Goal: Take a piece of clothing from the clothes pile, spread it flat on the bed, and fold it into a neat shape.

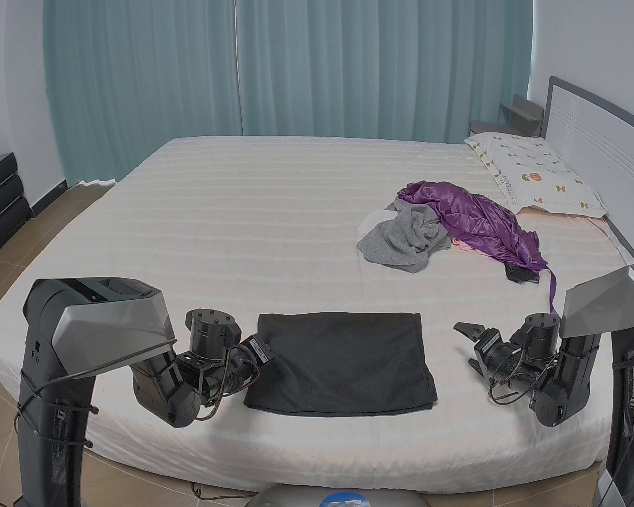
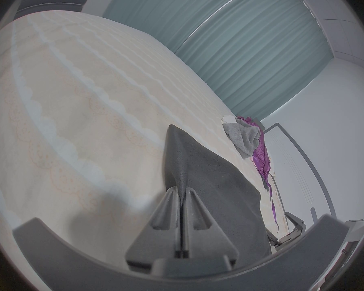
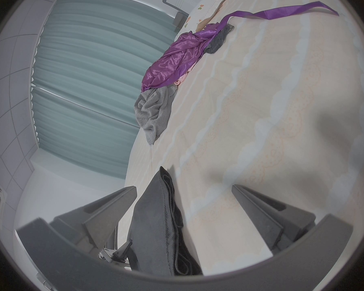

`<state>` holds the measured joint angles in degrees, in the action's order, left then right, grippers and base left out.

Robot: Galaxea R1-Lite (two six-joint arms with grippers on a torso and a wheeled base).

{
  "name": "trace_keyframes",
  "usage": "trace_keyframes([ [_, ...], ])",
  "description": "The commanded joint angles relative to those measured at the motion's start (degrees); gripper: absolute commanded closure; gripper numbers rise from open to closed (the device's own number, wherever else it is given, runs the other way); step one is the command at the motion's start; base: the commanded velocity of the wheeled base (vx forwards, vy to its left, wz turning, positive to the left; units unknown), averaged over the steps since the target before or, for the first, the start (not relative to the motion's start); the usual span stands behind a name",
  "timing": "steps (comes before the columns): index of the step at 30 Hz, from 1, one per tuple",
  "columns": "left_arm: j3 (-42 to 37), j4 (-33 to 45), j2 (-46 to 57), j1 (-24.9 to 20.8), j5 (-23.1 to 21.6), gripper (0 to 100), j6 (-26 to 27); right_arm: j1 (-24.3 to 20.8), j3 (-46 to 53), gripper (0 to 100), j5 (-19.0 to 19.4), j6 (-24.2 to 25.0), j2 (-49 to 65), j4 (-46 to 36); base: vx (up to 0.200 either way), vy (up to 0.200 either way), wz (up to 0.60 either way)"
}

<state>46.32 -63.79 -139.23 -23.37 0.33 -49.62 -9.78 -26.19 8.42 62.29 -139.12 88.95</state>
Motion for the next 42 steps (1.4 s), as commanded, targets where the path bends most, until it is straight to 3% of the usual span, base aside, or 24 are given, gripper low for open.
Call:
trace_keyframes([
  [1,-0.09,-0.02,0.10,-0.01,0.02,100,-0.04,0.02,-0.01,0,0.10,0.02,-0.01,0.78,0.000,0.000,0.00],
  [18,-0.53,-0.10,0.45,0.17,-0.07,100,-0.39,0.02,0.08,0,0.01,0.11,-0.01,0.87,0.000,0.000,0.00],
  [42,-1.59,-0.10,0.89,1.31,0.11,100,-0.66,0.02,-0.01,0,0.01,0.02,-0.01,0.87,0.000,0.200,0.00],
])
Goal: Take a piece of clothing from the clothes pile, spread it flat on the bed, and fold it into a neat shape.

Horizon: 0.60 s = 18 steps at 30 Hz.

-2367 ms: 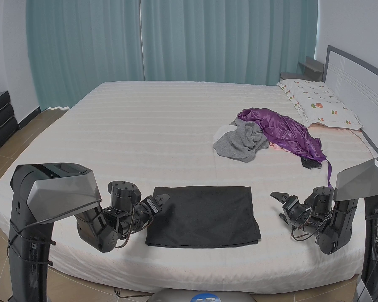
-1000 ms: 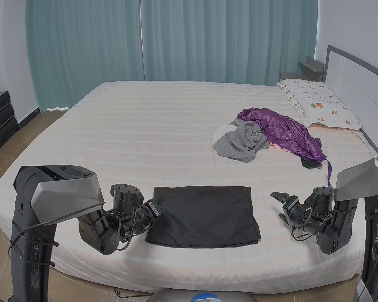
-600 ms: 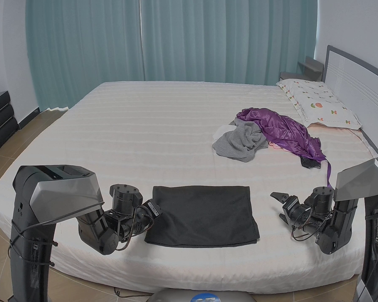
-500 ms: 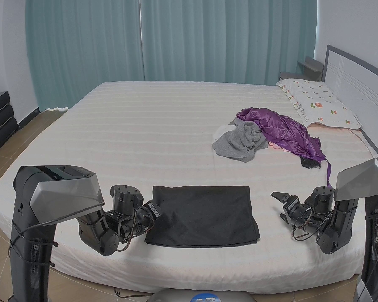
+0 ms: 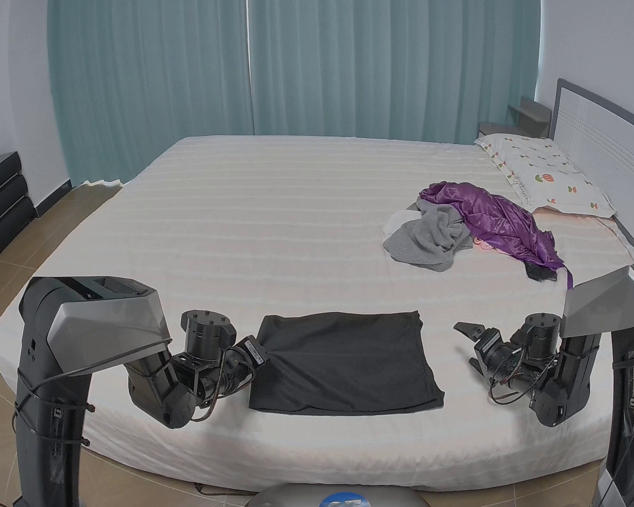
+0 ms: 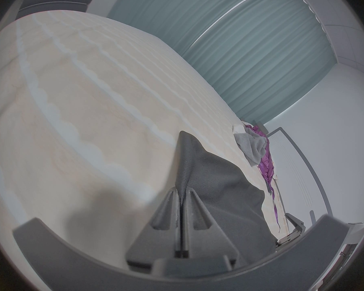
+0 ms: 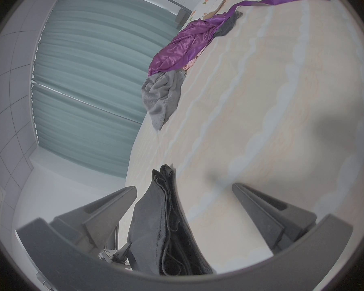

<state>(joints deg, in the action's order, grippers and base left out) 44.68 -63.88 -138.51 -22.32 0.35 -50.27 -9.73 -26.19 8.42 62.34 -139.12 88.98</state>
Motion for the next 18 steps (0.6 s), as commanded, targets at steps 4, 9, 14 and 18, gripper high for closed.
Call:
trace_keyframes([
  [4,-0.03,-0.02,0.17,0.35,0.09,100,0.00,-0.03,-0.01,0,0.01,-0.03,-0.01,0.85,0.000,0.200,0.00],
  [9,0.06,-0.02,0.17,0.70,0.09,100,0.00,-0.03,-0.01,0,0.01,0.06,-0.10,0.85,0.000,0.200,0.00],
  [14,0.06,-0.02,0.17,1.23,0.00,100,0.00,-0.03,-0.01,0,0.01,-0.03,-0.01,0.85,0.000,0.200,0.00],
  [18,0.32,-0.02,0.08,1.58,-0.09,100,-0.09,-0.03,-0.01,0,0.01,0.06,-0.01,0.85,0.000,0.200,0.00],
])
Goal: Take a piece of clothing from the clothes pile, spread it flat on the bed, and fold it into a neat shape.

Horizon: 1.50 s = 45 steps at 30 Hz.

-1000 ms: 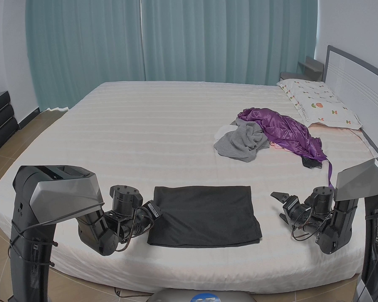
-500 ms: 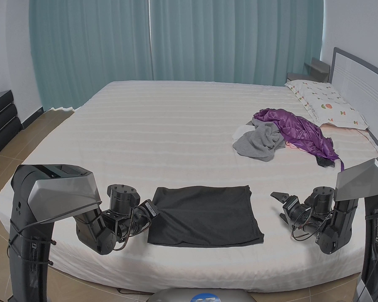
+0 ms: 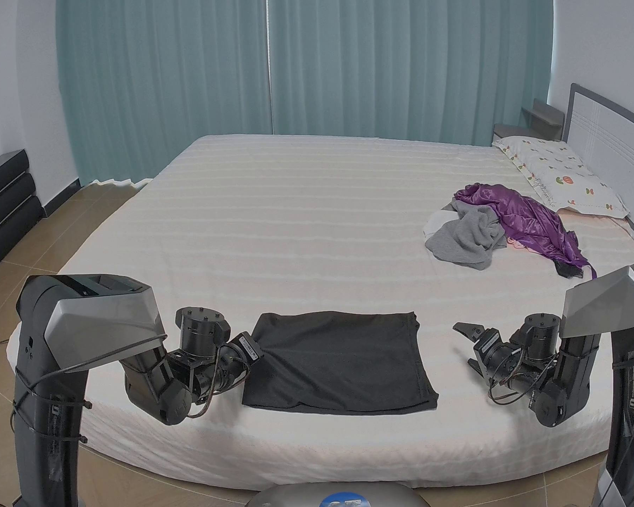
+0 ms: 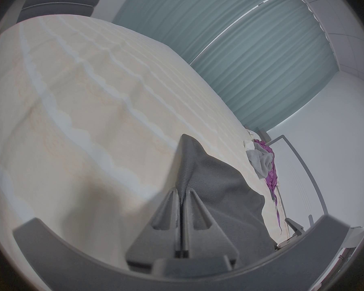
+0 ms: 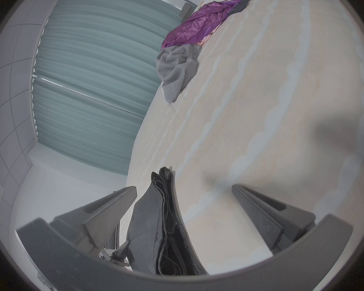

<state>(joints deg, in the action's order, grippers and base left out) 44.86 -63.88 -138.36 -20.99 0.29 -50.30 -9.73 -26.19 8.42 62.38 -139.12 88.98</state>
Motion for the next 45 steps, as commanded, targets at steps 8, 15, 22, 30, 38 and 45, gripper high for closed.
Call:
trace_keyframes([
  [8,0.84,-0.02,-0.33,0.43,-0.29,100,-0.06,-0.03,-0.01,0,0.01,-0.06,-0.10,0.85,0.000,0.200,0.00],
  [15,1.11,-0.02,-0.24,1.13,-0.82,100,-0.15,-0.03,-0.01,0,0.01,0.02,-0.10,0.85,0.000,0.200,0.00],
  [22,1.02,-0.11,-0.24,1.04,-0.73,100,-0.06,-0.12,-0.01,0,-0.07,-0.06,-0.10,0.85,0.000,0.000,0.00],
  [30,0.67,-0.11,-0.06,0.95,-0.73,100,-0.15,-0.12,-0.09,0,-0.07,-0.06,-0.10,0.85,0.000,0.000,0.00],
  [38,0.14,-0.11,0.20,0.87,-0.03,0,-0.85,-0.03,-0.09,0,0.01,0.02,-0.10,0.85,0.000,0.000,0.00],
  [45,-2.76,-0.11,3.28,2.54,-0.12,0,-4.81,0.50,-0.01,0,0.19,0.55,0.52,0.85,0.000,0.000,0.00],
])
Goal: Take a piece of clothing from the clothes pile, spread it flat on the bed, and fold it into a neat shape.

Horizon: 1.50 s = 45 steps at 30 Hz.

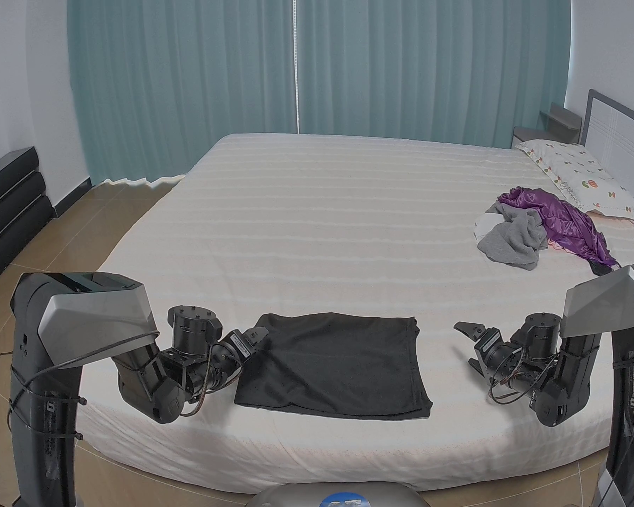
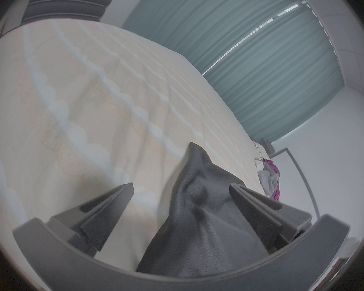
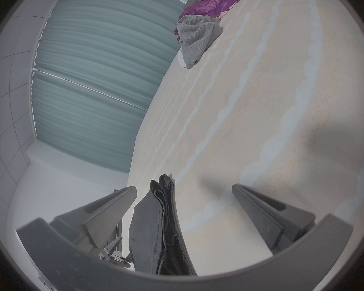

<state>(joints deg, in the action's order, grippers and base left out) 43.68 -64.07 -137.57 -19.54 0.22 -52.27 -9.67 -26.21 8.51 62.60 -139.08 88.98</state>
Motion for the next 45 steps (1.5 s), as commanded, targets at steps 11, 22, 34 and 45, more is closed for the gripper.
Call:
trace_keyframes([
  [11,-5.18,0.09,14.17,7.50,-0.31,0,-7.49,6.59,5.64,0,-1.04,-2.13,12.34,0.85,0.000,0.000,0.00],
  [22,-11.42,0.62,42.39,11.37,1.54,0,-0.37,12.57,15.84,0,-1.65,-21.73,46.89,0.76,0.000,0.000,0.00],
  [34,-29.26,1.67,75.78,10.93,10.42,0,17.64,4.83,26.21,0,-2.01,-35.44,84.77,-17.44,0.000,0.000,0.00],
  [45,-31.73,27.25,109.97,11.54,12.61,0,34.96,5.54,16.89,0,1.60,-51.88,133.72,-85.82,0.000,0.000,0.00],
])
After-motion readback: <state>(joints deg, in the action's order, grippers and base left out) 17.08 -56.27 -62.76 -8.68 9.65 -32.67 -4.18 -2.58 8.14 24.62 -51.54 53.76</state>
